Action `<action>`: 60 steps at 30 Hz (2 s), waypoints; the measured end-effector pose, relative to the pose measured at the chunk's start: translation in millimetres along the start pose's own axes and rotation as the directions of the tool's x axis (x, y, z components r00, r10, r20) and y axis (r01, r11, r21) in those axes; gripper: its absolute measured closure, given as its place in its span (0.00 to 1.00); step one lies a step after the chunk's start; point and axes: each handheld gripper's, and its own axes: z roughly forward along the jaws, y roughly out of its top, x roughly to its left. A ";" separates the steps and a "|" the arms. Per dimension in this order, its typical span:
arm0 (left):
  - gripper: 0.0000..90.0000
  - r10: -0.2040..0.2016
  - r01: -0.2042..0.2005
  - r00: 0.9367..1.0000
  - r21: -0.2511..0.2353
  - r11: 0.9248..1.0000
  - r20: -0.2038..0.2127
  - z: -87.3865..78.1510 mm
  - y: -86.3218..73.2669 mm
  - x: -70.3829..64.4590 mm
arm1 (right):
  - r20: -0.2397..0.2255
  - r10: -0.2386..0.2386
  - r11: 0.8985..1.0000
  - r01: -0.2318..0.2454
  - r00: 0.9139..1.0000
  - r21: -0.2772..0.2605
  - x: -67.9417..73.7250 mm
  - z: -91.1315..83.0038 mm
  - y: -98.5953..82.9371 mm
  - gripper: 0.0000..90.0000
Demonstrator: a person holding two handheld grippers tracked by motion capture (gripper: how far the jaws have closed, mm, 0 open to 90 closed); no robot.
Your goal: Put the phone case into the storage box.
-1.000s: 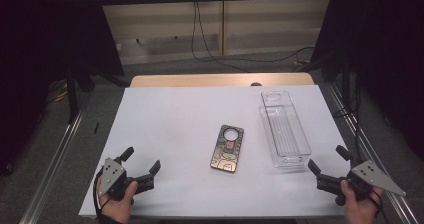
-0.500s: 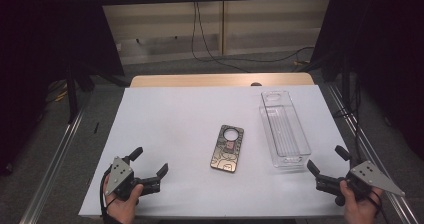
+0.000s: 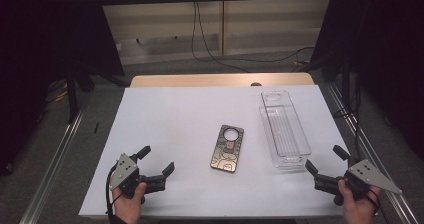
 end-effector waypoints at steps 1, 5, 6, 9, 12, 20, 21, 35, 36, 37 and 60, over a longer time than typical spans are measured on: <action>0.03 0.005 -0.005 1.000 0.007 1.000 0.008 0.6 0.7 0.4 | -0.002 -0.001 1.000 0.001 1.000 0.000 0.2 -0.1 0.0 0.00; 0.03 -0.009 0.009 0.999 0.001 1.000 0.035 4.2 2.5 -1.6 | 0.001 0.002 1.000 -0.002 1.000 0.001 0.0 0.1 -0.2 0.00; 0.03 -0.010 0.010 0.999 -0.001 1.000 0.039 5.5 3.0 -2.8 | 0.001 0.000 1.000 0.000 1.000 0.003 -0.3 0.1 -0.5 0.00; 0.03 0.011 -0.011 0.998 -0.003 1.000 0.054 9.2 5.3 -6.2 | 0.003 0.002 1.000 -0.002 1.000 0.005 -0.4 0.1 -0.6 0.00; 0.03 0.020 -0.019 0.998 -0.008 1.000 0.053 10.0 8.3 -8.0 | 0.001 -0.002 1.000 0.002 1.000 0.003 0.0 -0.1 -0.4 0.00; 0.03 0.055 -0.055 0.992 -0.002 0.998 0.113 20.0 12.5 -18.6 | -0.003 -0.003 1.000 0.003 1.000 0.006 0.7 -0.2 -0.5 0.00; 0.03 0.053 -0.054 0.991 0.006 0.999 0.125 21.9 12.3 -19.7 | -0.002 -0.004 1.000 0.004 1.000 0.006 0.6 -0.3 -0.5 0.00; 0.02 0.069 -0.064 0.991 -0.041 0.997 0.117 40.1 27.9 -19.5 | 0.008 -0.004 1.000 0.004 1.000 0.004 -0.6 -2.5 -1.0 0.00; 0.02 0.076 -0.072 0.991 -0.038 0.997 0.107 41.9 28.2 -20.3 | 0.007 -0.001 1.000 0.001 1.000 0.005 -0.4 -2.5 -1.0 0.00; 0.02 0.082 -0.078 0.991 -0.038 0.996 0.105 44.0 28.4 -21.1 | 0.005 0.000 1.000 0.000 1.000 0.007 -0.3 -2.4 -1.0 0.00; 0.03 0.110 -0.102 0.981 -0.058 0.993 0.161 99.5 42.0 -45.4 | 0.007 -0.002 1.000 0.002 1.000 0.011 -0.1 -2.7 -1.3 0.00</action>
